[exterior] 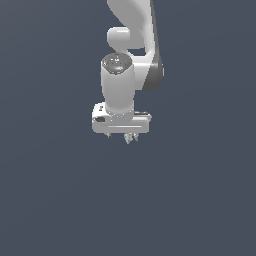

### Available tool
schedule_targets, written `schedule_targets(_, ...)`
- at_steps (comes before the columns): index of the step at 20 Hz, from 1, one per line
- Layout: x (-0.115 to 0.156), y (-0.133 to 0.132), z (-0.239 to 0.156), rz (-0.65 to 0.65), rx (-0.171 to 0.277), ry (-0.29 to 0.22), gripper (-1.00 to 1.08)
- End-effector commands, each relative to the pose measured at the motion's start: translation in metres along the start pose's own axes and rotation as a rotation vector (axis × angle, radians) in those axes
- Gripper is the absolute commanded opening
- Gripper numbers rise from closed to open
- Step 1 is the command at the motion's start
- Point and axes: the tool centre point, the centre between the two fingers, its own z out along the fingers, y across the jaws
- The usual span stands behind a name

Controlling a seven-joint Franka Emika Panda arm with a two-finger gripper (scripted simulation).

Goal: Pick up the object and move it to a goal position.

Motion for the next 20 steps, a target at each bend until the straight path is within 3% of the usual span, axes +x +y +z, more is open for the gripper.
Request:
schedule_targets(1,-0.001,-0.001,0.002,-0.007,0.0,0.0,1.0)
schedule_targets(10,-0.022,-0.01,0.025,-0.098,-0.001,-0.003,1.0)
schedule_targets(20,-0.074,-0.029,0.071,-0.3,0.0,-0.007,1.0)
